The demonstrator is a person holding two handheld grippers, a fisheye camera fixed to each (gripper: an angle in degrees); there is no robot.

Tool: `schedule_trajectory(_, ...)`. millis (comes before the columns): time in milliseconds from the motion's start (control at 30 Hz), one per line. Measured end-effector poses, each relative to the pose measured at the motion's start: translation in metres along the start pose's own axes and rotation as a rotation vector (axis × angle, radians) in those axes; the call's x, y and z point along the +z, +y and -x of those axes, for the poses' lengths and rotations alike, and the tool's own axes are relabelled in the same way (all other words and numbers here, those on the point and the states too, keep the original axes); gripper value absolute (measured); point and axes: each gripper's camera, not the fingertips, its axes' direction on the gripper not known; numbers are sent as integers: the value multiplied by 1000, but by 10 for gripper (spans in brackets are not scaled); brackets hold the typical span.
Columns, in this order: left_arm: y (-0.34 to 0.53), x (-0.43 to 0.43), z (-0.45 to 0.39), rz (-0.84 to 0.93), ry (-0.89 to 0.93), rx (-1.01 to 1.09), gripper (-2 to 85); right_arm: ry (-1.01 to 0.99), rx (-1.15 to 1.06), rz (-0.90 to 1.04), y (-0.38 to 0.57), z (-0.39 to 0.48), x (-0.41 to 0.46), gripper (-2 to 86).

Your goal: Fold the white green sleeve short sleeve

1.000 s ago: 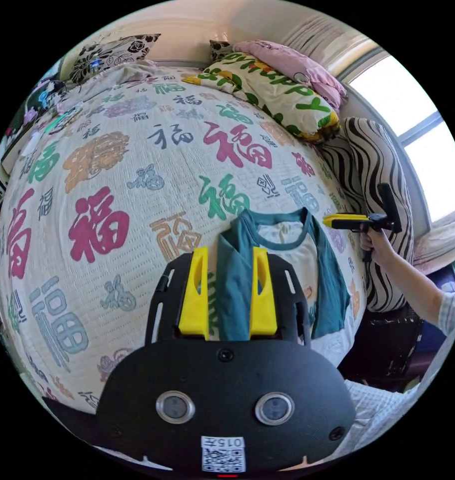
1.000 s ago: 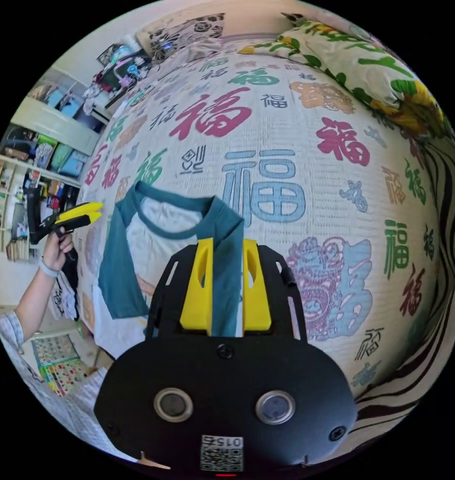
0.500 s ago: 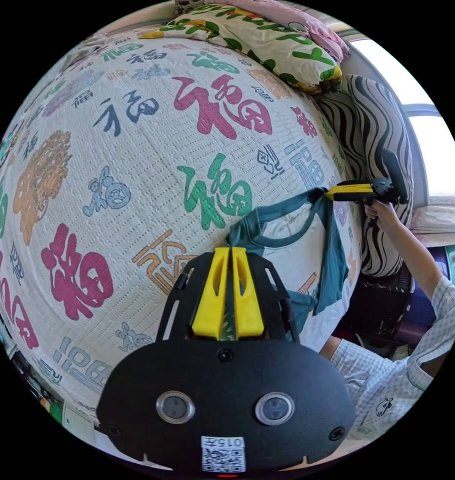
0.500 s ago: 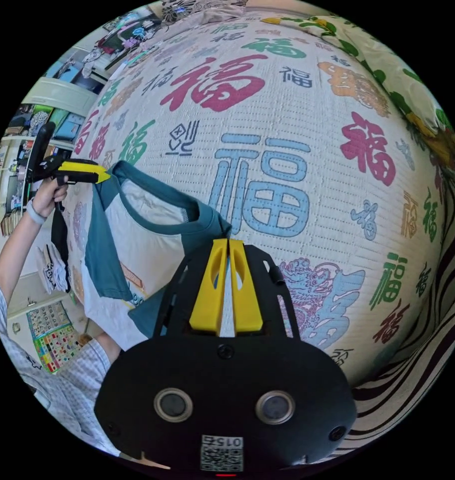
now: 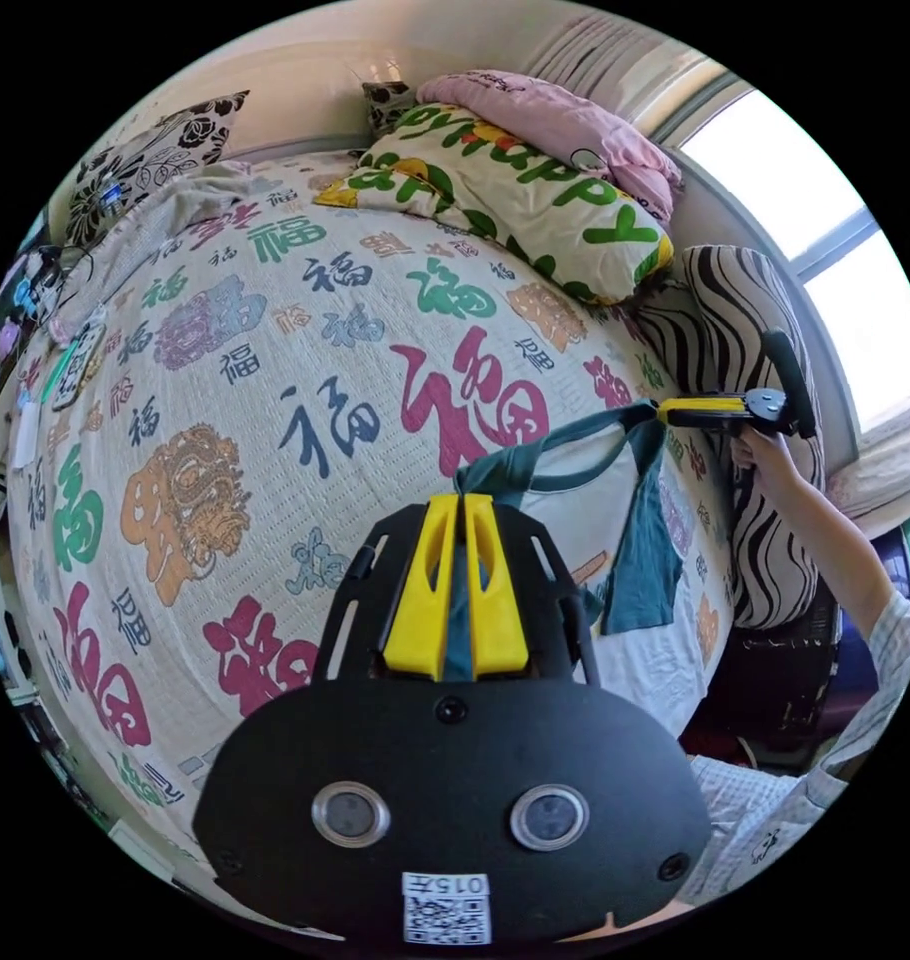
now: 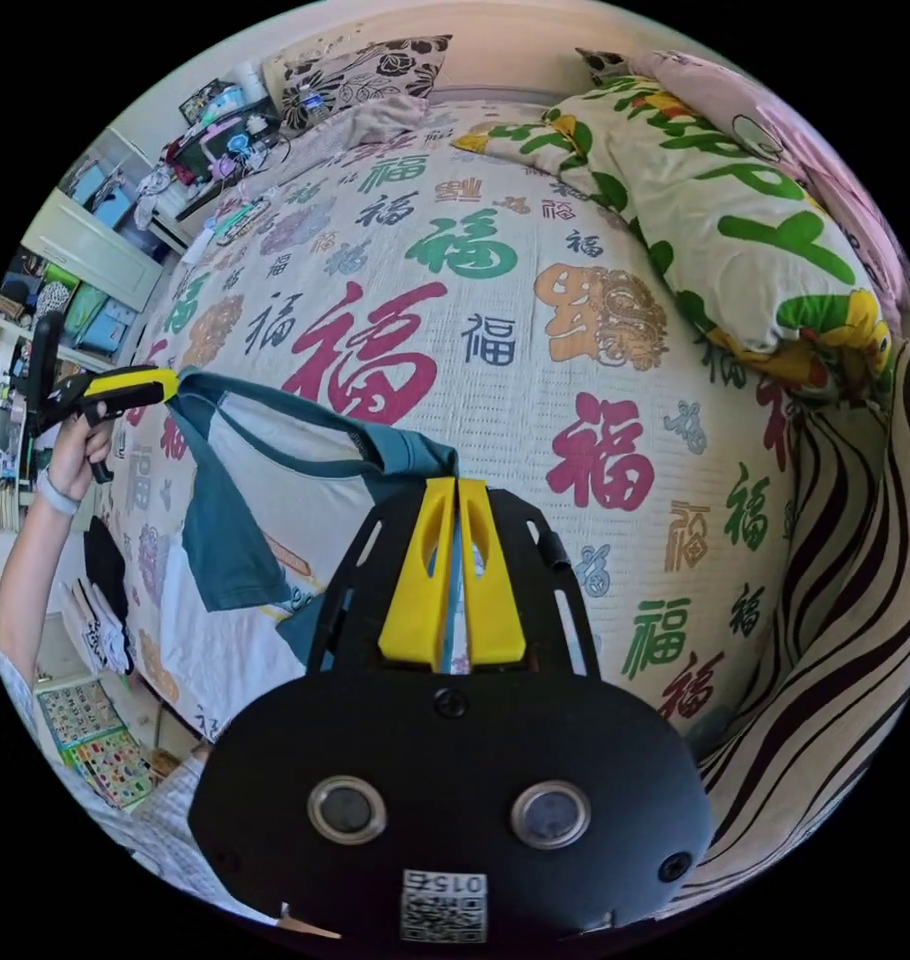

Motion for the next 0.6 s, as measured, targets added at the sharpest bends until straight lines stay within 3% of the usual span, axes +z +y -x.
schedule_trajectory(100, 26, -8, -5, -18, -4, 41, 2, -14, -38, -12, 19, 5, -7, -4)
schedule_trajectory(300, 163, -47, -31, -97, 108, 164, 3, -148, -256, -52, 136, 34, -31, -4)
schedule_trajectory(367, 230, -50, -43, -47, 162, 164, 3, -259, -292, 5, 193, 49, -30, -4)
schedule_trajectory(600, 378, -26, -53, 155, 282, -45, 2, -370, -266, 275, 316, 98, 22, -4)
